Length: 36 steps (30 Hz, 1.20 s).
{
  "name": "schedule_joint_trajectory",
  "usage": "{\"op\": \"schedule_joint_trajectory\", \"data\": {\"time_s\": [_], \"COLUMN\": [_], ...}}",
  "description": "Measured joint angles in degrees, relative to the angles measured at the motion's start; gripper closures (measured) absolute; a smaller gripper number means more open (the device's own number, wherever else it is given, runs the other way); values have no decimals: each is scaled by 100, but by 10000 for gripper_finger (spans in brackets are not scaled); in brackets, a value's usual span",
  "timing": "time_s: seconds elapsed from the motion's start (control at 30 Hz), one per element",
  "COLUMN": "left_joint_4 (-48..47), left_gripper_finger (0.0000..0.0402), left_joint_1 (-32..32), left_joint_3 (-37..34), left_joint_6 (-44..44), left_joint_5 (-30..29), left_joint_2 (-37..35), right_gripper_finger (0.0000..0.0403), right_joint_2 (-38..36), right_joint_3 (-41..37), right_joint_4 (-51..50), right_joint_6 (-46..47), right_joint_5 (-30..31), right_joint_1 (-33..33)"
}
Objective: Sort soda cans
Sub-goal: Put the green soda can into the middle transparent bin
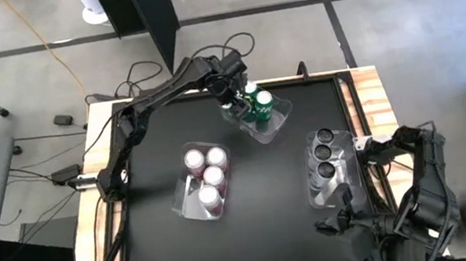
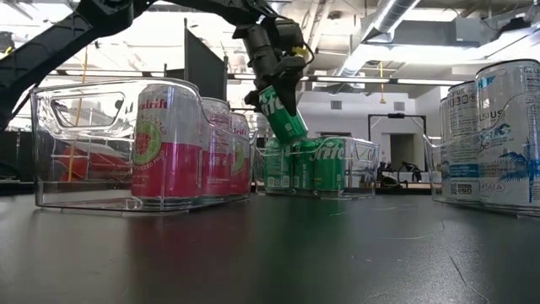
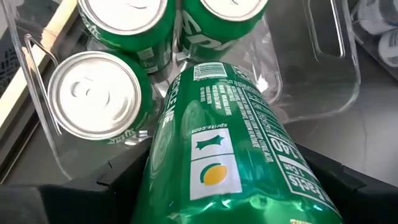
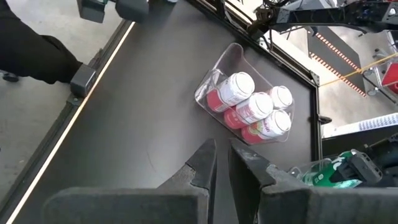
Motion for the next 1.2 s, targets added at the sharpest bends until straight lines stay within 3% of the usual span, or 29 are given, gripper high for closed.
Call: {"op": "schedule_joint_trajectory", "data": {"time_s": [1.2], "left_joint_4": [1480], "left_gripper_finger": [104], "left_joint_1": [162], "left_joint_3": [-1075], "left_joint_6": [-3027], "left_joint_5": [-102], "left_joint_2": [-1], "right_gripper_finger": [343], "right_joint_2": [9], "right_joint_3": [0], "right_joint_4": [0], "right_joint_6": [-156], "right_joint_5": [-17], "right_joint_1": [36]}}
